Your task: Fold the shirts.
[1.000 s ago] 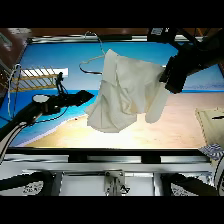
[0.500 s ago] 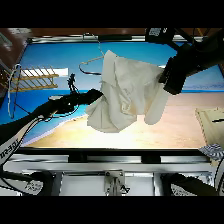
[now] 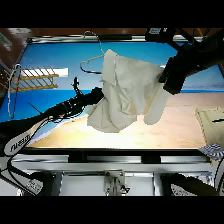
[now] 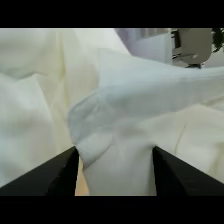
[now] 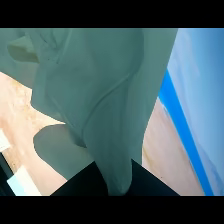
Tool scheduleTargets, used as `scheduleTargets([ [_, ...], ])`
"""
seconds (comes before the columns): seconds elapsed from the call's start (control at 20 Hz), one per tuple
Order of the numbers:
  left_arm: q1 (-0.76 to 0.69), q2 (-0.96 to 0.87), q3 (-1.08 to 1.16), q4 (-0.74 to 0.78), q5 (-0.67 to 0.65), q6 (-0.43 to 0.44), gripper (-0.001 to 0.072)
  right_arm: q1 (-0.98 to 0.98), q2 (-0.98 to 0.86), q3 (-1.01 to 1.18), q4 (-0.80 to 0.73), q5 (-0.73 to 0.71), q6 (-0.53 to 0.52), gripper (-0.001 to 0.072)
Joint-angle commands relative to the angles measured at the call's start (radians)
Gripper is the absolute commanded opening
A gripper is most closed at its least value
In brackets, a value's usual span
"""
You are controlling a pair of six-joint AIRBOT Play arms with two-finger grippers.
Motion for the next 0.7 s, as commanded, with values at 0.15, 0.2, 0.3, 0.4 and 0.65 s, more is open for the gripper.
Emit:
scheduleTargets([
  [0.15,-0.014,-0.027,0.001,-0.255,-0.07,0.118,0.0256,0.001,0.001,0.0,0.0,0.002,0.007,0.0086],
  [0.2,-0.015,-0.028,0.001,-0.271,-0.073,0.117,0.0217,0.001,0.001,0.0,0.0,0.001,0.007,0.0086],
  [0.3,-0.01,-0.032,0.001,-0.289,-0.113,0.127,0.006,0.001,0.001,0.0,0.0,0.001,0.008,0.0086],
  [0.4,0.01,-0.031,0.0,-0.288,-0.174,0.148,0.0058,0.001,0.001,0.0,-0.002,0.001,0.008,0.0086],
  [0.65,0.084,-0.011,-0.002,-0.243,-0.235,0.123,0.0053,0.0,0.001,0.0,-0.027,-0.006,0.02,0.0086],
])
